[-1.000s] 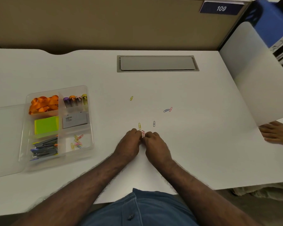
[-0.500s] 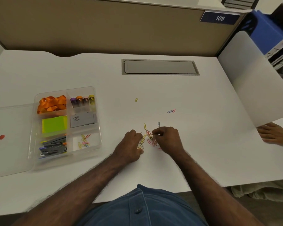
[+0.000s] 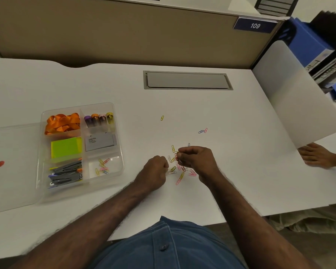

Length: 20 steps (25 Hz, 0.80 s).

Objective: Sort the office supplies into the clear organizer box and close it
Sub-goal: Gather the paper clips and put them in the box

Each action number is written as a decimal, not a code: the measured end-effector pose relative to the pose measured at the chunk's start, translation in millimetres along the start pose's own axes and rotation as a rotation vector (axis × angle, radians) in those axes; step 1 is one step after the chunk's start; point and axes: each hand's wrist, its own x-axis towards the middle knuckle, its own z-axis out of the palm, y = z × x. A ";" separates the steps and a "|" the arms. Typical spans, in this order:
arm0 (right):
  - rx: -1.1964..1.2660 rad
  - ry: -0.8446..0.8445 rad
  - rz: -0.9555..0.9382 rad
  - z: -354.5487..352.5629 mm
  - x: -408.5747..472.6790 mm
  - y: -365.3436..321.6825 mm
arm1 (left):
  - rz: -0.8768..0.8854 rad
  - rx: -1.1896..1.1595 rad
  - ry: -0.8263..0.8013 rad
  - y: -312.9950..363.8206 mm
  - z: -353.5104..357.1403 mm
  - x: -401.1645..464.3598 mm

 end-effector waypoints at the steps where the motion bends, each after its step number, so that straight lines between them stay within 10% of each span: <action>1: 0.039 -0.025 0.003 5.5 -0.8 -1.7 | -0.016 -0.065 0.050 -1.2 -4.5 -3.2; 20: -0.397 -0.456 -0.179 202.3 2.3 -37.7 | -0.358 -0.208 0.622 -93.1 -125.2 -67.2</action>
